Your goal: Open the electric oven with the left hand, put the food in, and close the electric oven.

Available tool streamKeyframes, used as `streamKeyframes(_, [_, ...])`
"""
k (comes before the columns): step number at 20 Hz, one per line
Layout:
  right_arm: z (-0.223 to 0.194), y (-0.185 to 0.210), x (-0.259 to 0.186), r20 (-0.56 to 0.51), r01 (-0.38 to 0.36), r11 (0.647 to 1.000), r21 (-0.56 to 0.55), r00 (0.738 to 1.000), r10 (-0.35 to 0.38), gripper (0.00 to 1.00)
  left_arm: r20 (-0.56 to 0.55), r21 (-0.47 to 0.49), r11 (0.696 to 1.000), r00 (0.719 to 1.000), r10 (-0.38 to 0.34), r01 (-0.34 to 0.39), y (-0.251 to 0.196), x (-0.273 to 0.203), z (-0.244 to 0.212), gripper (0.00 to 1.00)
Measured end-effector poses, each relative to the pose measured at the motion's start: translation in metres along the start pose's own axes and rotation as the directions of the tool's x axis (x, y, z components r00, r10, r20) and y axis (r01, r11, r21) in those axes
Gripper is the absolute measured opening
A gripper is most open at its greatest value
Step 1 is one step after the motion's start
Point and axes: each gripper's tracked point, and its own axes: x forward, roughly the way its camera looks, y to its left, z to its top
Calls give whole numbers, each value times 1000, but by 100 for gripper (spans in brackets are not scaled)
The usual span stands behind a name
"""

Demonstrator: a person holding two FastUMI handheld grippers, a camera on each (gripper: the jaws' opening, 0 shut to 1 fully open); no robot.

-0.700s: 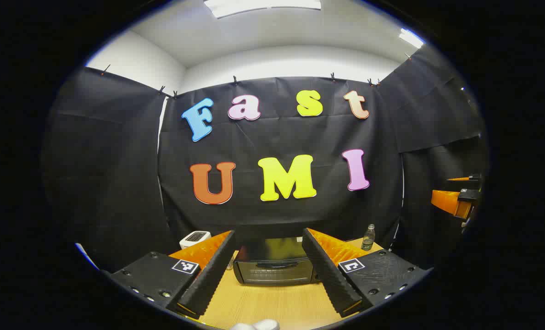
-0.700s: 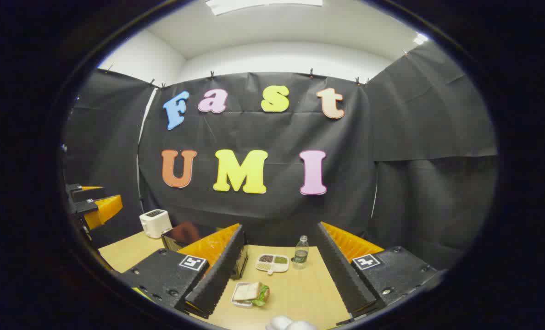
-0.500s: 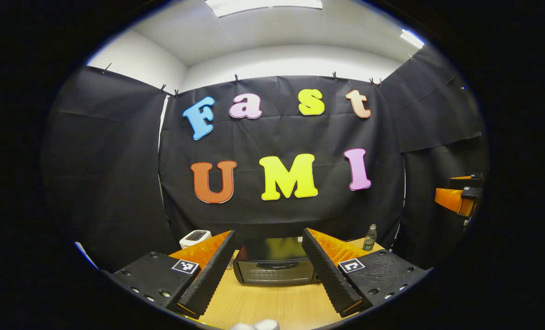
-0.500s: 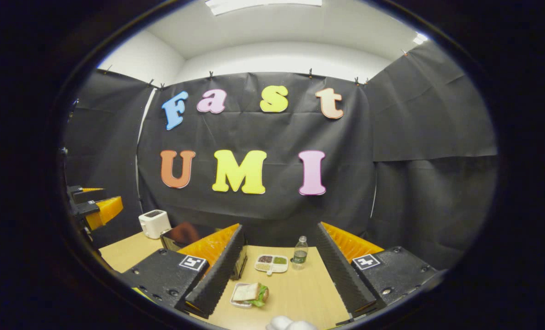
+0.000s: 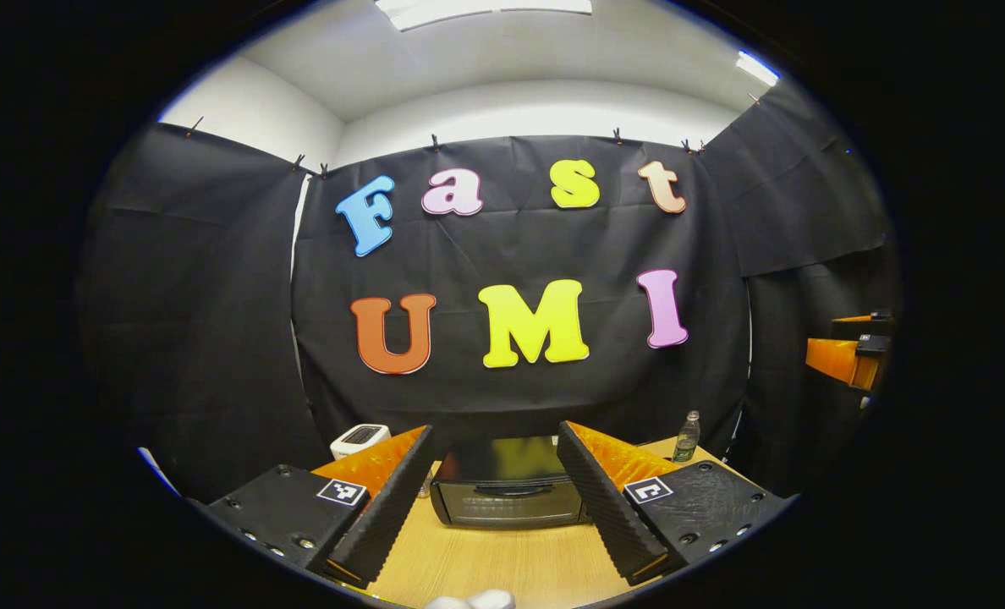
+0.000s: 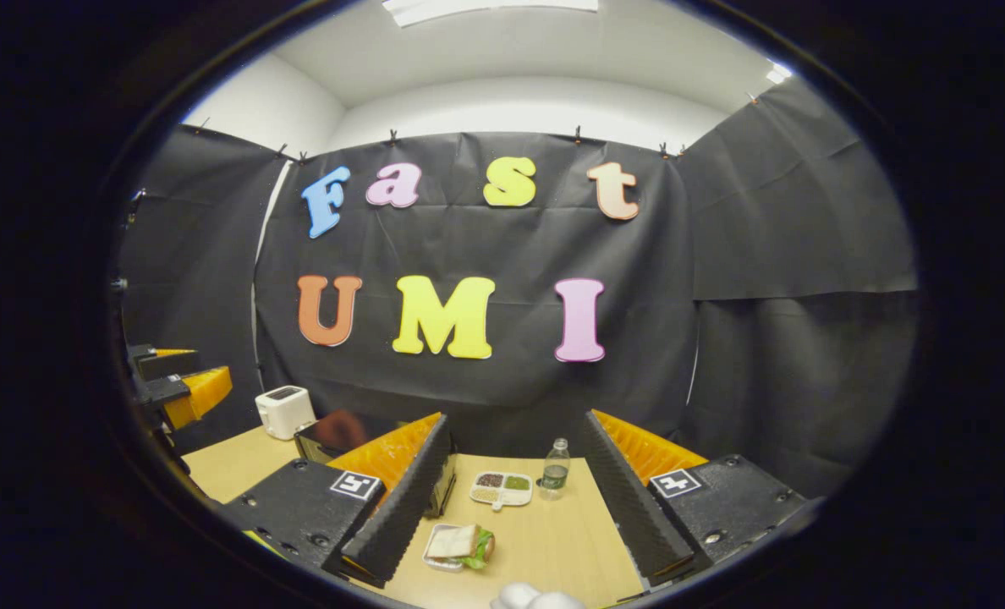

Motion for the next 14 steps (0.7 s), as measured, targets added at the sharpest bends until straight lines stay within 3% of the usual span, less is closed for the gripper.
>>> streamKeyframes(4, [-1, -12, 2, -3, 18, 1000, -2, 1000, -18, 91, -22, -24, 999, 999, -24, 24, -10, 21, -22, 95])
streamKeyframes(5, [-1, -16, 2, -8, 27, 1000, -6, 1000, -27, 100, -30, -33, 999, 999, -33, 32, -13, 28, -30, 95])
streamKeyframes(9, [-3, -39, 0, -24, 81, 996, -34, 996, -82, 100, -85, -60, 996, 993, -77, 72, -30, 66, -72, 95])
streamKeyframes(10, [-4, -46, -2, -29, 98, 994, -43, 995, -99, 91, -92, -69, 994, 992, -86, 80, -31, 77, -83, 95])
streamKeyframes(11, [-3, -54, -4, -32, 117, 992, -50, 992, -118, 91, -108, -70, 994, 990, -88, 81, -32, 90, -96, 95])
streamKeyframes(12, [-3, -59, -6, -36, 133, 989, -61, 990, -135, 100, -120, -67, 994, 989, -89, 82, -33, 102, -108, 95])
streamKeyframes(13, [-2, -64, -7, -39, 151, 986, -75, 987, -154, 91, -138, -62, 995, 987, -88, 80, -33, 115, -122, 95])
streamKeyframes(14, [-3, -71, -9, -42, 169, 982, -89, 984, -173, 91, -165, -53, 996, 983, -80, 72, -31, 126, -138, 95])
